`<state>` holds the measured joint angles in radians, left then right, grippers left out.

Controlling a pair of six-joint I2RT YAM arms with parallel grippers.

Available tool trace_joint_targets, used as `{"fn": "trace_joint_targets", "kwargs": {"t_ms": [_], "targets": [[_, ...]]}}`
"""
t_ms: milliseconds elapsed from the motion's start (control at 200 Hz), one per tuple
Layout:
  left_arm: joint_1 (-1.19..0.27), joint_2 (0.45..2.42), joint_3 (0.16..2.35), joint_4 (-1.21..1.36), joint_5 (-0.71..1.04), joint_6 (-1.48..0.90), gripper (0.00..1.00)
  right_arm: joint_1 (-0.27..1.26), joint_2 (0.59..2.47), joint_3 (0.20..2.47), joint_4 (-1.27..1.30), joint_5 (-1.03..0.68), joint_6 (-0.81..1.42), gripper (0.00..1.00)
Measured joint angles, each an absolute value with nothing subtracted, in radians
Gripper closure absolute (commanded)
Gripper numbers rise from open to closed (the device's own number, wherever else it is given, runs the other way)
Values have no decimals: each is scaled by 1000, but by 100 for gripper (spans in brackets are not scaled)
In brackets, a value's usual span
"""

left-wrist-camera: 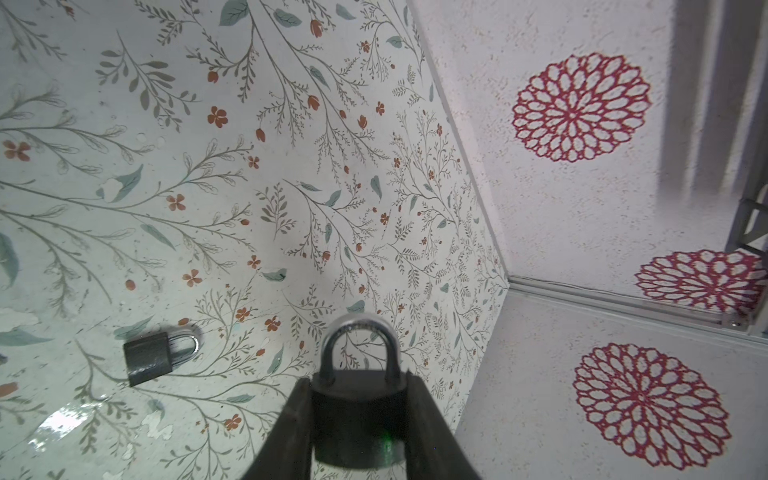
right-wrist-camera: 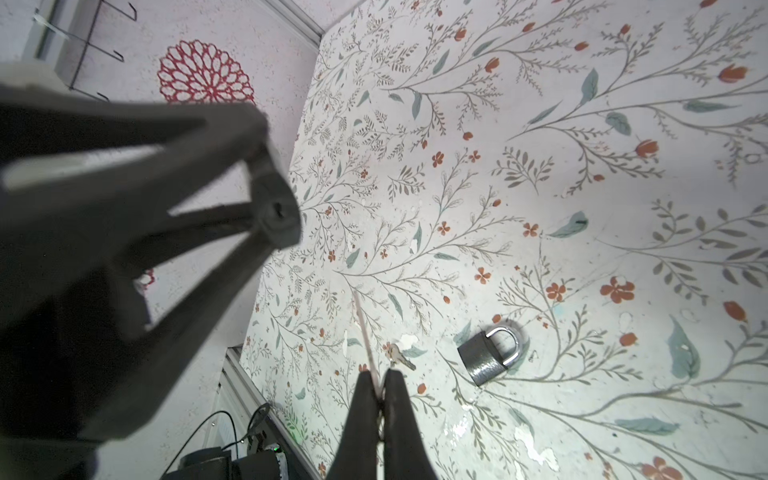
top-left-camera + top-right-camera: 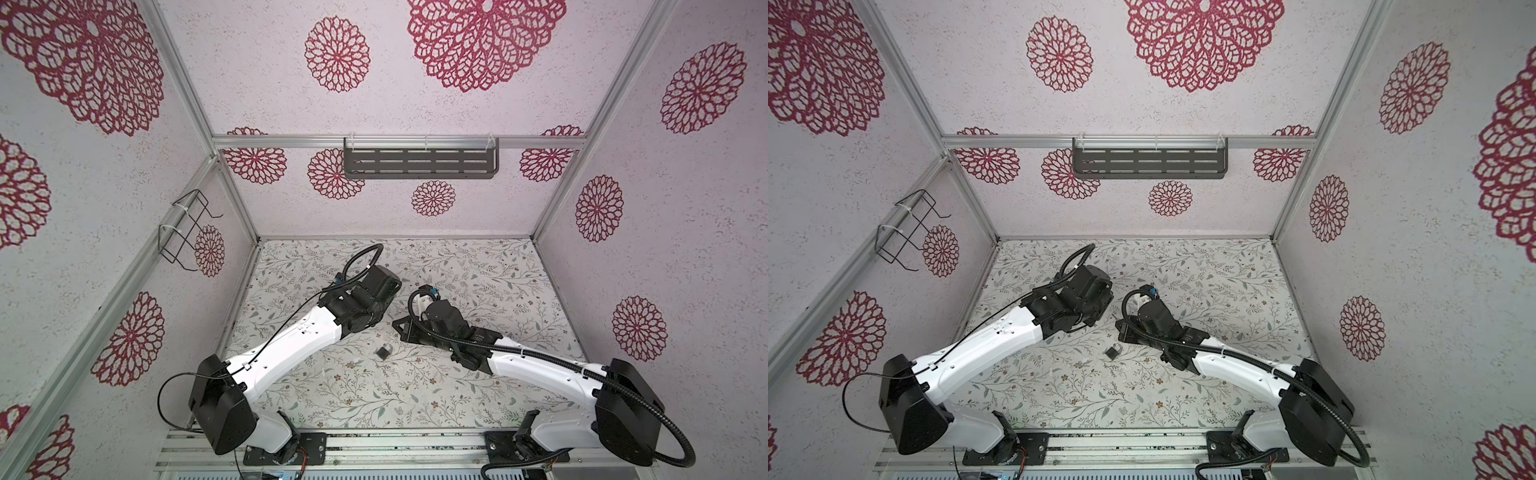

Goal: Unlock with the key

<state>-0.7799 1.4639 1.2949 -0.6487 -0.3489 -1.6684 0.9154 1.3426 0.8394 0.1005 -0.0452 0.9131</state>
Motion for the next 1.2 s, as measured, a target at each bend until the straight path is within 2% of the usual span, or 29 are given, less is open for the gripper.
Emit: {"fn": "trace_joint_targets", "kwargs": {"t_ms": [1201], "targets": [[-778,1448,1276,-633,-274,-1649,100,889,1280,894,74,-32,847,100]]}}
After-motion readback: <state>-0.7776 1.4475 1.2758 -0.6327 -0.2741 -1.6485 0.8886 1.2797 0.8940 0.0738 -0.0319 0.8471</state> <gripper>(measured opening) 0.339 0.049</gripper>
